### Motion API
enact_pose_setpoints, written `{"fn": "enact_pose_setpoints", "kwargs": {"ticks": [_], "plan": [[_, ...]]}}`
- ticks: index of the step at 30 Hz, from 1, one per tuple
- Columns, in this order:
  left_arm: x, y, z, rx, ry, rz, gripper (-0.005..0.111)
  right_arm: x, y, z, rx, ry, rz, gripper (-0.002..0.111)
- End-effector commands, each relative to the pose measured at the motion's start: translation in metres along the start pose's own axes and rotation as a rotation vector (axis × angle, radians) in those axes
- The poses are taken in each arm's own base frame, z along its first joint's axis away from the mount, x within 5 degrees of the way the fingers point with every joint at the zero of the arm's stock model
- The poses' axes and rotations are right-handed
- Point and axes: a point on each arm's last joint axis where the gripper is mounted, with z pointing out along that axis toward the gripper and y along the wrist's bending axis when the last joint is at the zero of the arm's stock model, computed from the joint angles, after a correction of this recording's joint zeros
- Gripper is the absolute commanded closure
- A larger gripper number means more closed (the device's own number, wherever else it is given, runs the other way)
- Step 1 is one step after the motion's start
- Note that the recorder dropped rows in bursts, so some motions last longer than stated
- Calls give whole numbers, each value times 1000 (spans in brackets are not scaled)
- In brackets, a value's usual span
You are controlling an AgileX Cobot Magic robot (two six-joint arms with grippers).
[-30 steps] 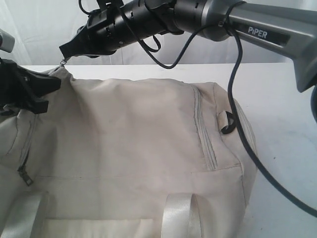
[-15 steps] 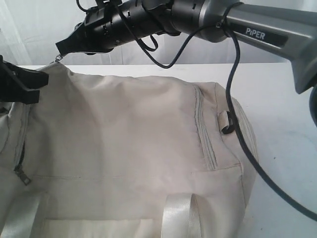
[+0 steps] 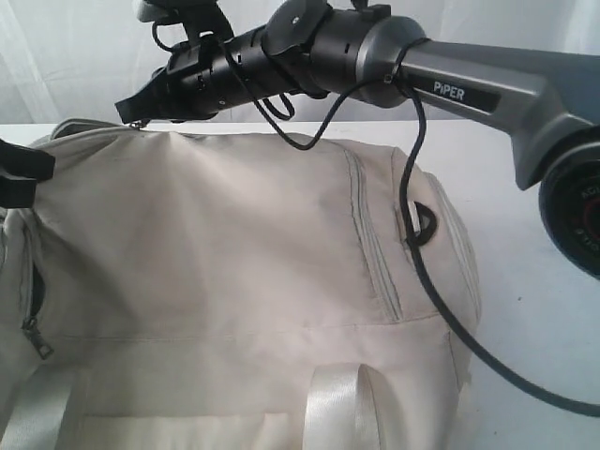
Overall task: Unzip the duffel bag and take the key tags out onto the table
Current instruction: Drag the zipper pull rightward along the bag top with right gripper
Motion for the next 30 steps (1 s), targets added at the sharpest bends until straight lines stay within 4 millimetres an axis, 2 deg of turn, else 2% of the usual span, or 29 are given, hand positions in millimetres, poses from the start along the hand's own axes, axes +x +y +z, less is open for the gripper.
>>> {"fn": "enact_pose_setpoints", "kwargs": {"ticks": [1, 7, 11, 20, 25, 26, 30], "plan": [[4, -1, -6, -19, 49, 12, 107, -5, -20, -5, 97, -50, -19, 108], [4, 0, -6, -23, 53, 13, 107, -1, -37, -25, 79, 71, -60, 108], [4, 0, -6, -27, 51, 13, 107, 3, -54, -49, 121, 216, -52, 108], [3, 1, -6, -39, 45, 15, 107, -3, -71, -103, 115, 377, -78, 108], [3, 1, -6, -39, 45, 15, 107, -3, -79, -139, 132, 488, -90, 108], [3, 1, -6, -39, 45, 15, 107, -8, -84, -155, 151, 465, -69, 108], [3, 1, -6, -40, 47, 18, 107, -14, -88, -200, 186, 442, -16, 108]]}}
